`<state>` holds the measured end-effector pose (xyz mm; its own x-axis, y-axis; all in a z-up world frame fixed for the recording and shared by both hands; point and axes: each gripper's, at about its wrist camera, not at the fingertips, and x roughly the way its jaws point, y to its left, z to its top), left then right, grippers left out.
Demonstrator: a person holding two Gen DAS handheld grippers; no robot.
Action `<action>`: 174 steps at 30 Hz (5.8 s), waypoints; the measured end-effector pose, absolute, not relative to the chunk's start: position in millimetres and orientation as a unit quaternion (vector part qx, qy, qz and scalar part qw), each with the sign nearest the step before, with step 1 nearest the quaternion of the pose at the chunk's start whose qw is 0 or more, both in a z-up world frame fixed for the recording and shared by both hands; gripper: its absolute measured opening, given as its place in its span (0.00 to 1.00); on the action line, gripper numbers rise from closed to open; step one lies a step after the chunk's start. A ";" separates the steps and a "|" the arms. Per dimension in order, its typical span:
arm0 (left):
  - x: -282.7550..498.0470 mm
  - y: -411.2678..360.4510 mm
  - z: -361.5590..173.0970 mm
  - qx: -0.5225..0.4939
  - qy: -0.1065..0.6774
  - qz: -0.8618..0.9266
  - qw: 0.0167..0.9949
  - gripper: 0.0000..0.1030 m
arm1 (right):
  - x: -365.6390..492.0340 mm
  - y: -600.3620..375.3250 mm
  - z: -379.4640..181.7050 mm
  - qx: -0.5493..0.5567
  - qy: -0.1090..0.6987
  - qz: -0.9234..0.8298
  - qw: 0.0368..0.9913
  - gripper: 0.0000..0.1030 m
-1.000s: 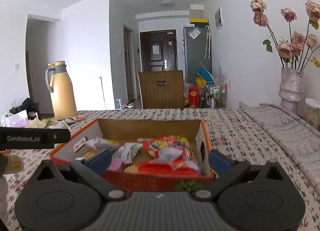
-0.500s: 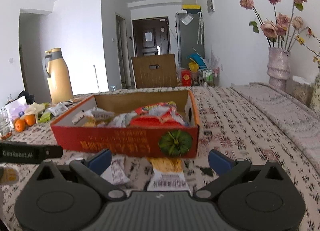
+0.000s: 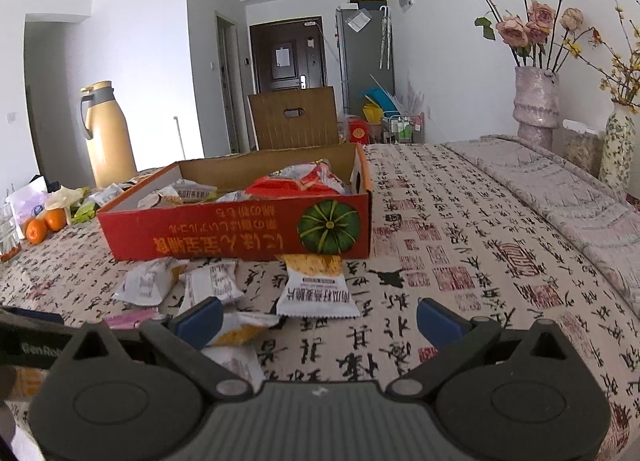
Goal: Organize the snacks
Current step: 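Grasp a pink packet with the left gripper from the tablecloth, then grasp a white cookie packet with the right gripper while the left holds the pink packet, then carry the pink packet and cookie packet over the box, then open both grippers to drop the packets into the box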
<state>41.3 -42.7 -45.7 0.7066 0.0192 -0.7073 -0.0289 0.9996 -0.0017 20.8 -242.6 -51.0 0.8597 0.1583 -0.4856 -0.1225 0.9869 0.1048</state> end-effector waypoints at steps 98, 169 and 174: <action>30.5 2.7 6.2 -0.017 0.263 -0.013 0.965 0.61 | 7.8 -190.8 -25.5 0.000 0.177 0.137 0.975 0.18; 192.4 0.0 21.6 -0.057 0.227 0.058 0.971 1.00 | 203.3 -175.8 -24.6 0.011 0.180 0.124 0.976 1.00; 182.3 -0.6 33.8 -0.058 0.222 0.060 0.971 1.00 | 197.8 -180.1 -12.5 0.016 0.179 0.117 0.977 1.00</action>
